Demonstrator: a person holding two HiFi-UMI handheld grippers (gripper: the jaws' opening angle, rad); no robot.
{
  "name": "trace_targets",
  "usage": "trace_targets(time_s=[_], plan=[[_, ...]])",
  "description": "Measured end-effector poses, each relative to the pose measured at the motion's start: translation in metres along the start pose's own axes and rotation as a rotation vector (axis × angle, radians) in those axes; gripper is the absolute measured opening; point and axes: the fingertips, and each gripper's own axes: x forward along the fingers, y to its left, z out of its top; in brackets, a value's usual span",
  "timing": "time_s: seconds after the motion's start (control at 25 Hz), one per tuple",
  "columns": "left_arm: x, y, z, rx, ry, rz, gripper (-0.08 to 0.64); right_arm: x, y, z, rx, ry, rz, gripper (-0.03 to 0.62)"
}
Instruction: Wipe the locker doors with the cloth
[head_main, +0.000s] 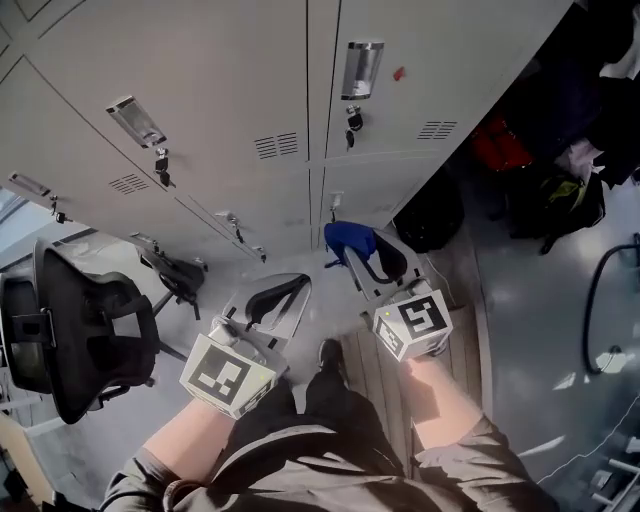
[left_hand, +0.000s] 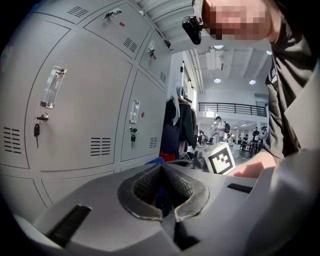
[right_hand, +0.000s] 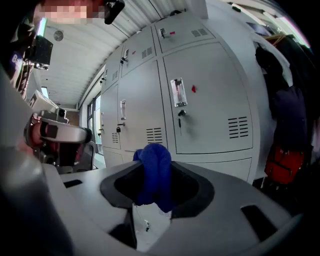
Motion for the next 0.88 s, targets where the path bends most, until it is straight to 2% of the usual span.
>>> trace_targets(time_s=[0.16,0.48,0.88], plan=[[0.026,0.004,-0.002,-0.046,-0.002,0.052,0.006,0.036,-0.036,-0.021,-0.044,0.026,0.035,0.154],[0.038,0.018,-0.011,-0.05,0.002,0.127,0.007,0.108,-0.075,-0.04,-0.06,0.038,0.027,0.153],[0.032,0.022,-0.031,-0.075,0.042,0.135,0.007,0.137,-0.087,-0.057,-0.122,0.073,0.002,0.154]])
